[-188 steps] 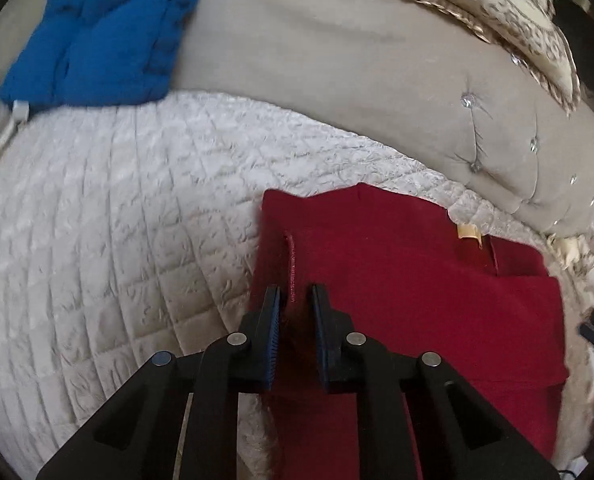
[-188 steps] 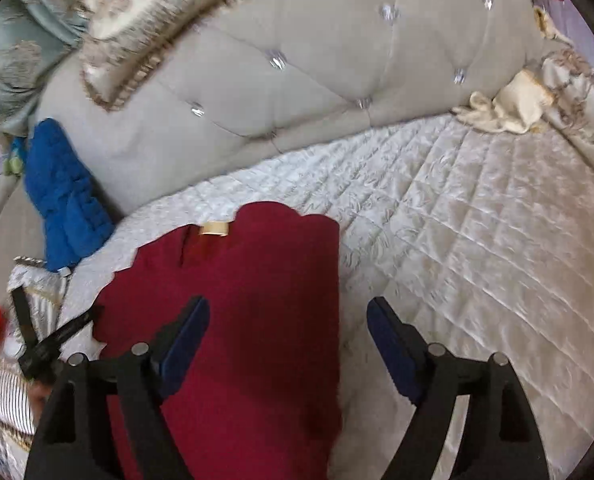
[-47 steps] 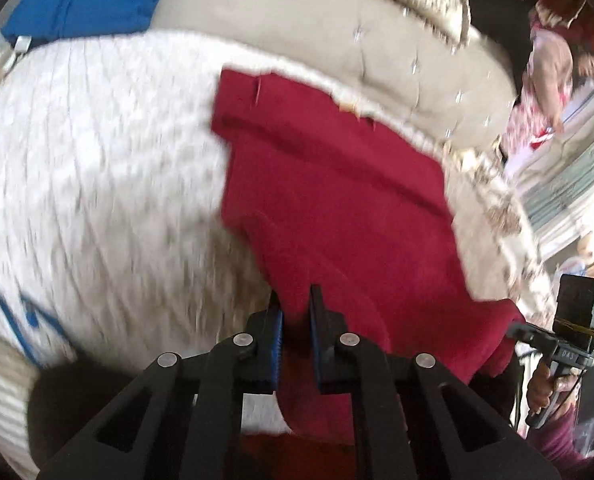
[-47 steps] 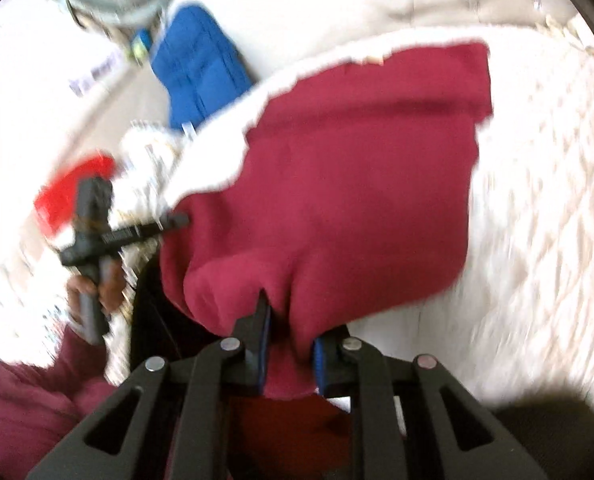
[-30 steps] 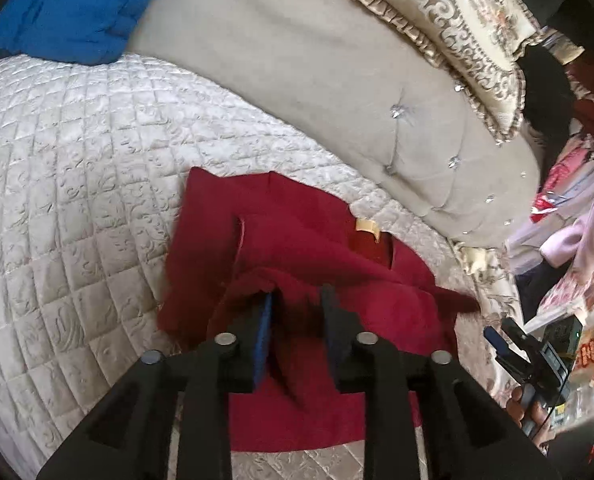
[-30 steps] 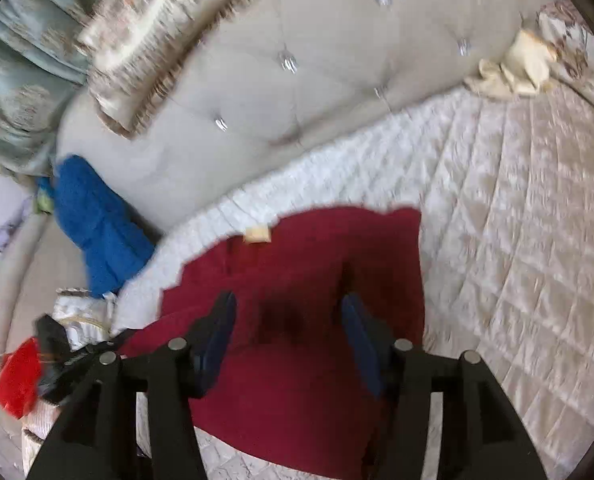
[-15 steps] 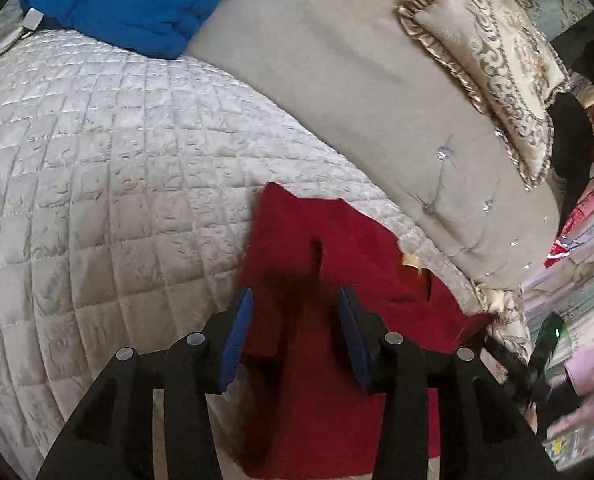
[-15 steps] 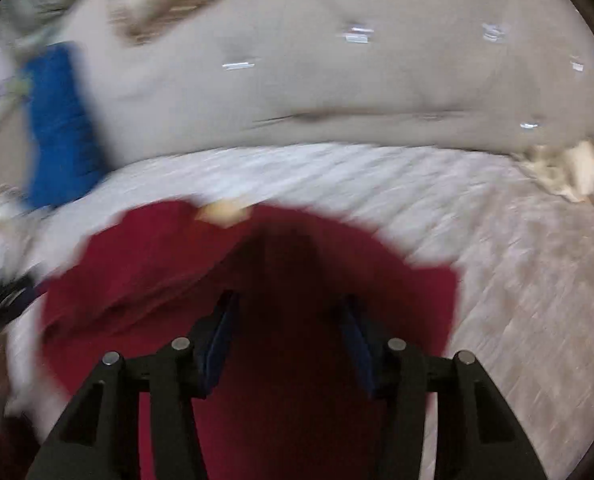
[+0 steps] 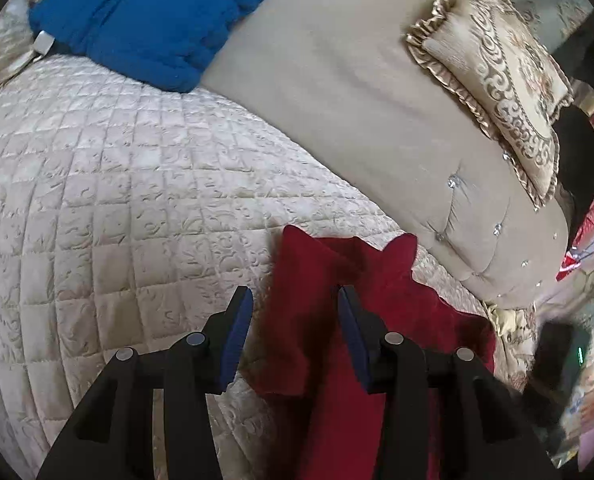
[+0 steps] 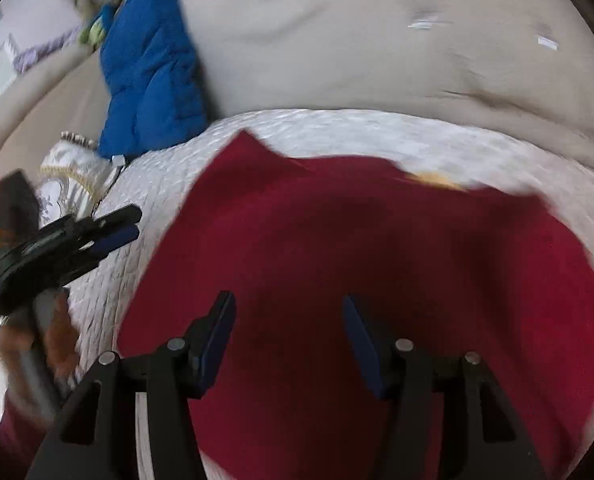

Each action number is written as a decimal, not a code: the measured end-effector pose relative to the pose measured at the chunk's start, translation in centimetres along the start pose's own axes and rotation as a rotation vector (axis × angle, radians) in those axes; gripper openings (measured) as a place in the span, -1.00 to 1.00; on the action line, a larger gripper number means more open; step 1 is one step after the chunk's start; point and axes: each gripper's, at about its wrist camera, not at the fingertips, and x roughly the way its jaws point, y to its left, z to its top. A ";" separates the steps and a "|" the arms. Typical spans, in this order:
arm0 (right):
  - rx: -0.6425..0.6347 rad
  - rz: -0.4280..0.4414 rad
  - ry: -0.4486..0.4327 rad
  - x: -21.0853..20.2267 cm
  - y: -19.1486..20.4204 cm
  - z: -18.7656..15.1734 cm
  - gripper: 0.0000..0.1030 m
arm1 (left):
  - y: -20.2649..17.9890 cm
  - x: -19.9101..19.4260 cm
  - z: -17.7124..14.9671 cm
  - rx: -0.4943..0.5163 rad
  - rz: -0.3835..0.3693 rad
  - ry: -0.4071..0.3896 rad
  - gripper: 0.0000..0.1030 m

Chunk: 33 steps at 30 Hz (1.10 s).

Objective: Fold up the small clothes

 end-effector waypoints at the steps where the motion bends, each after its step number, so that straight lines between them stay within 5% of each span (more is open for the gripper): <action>1: 0.010 0.001 -0.020 1.7 0.4 1.2 0.16 | -0.2 0.2 0.0 0.011 -0.010 0.006 -0.58; 5: 0.109 -0.062 -0.026 5.5 -1.2 3.8 0.17 | -1.3 1.2 -0.2 0.050 -0.034 0.028 -0.58; 11: 0.087 -0.041 -0.043 -2.2 -3.6 -1.1 0.24 | -4.6 2.7 -0.8 0.166 -0.068 0.041 -0.57; 14: 0.115 -0.170 -0.091 -6.9 -8.4 -3.1 0.24 | -4.8 4.2 -1.0 0.183 0.000 0.075 -0.54; 18: 0.277 -0.352 -0.205 -11.0 -16.0 -2.9 0.24 | -2.8 5.8 -0.8 0.087 0.039 0.102 -0.54; 22: 0.473 -0.355 -0.193 -10.3 -21.8 -3.0 0.24 | -2.6 6.1 -0.9 0.074 0.040 0.096 -0.52; 30: 0.372 -0.422 -0.352 -16.0 -16.4 -4.0 0.32 | -2.3 4.5 -0.6 0.040 0.019 0.081 -0.51; 33: 0.287 -0.322 -0.324 -15.7 -12.7 -2.8 0.35 | -1.7 3.8 -0.2 0.012 0.019 0.055 -0.51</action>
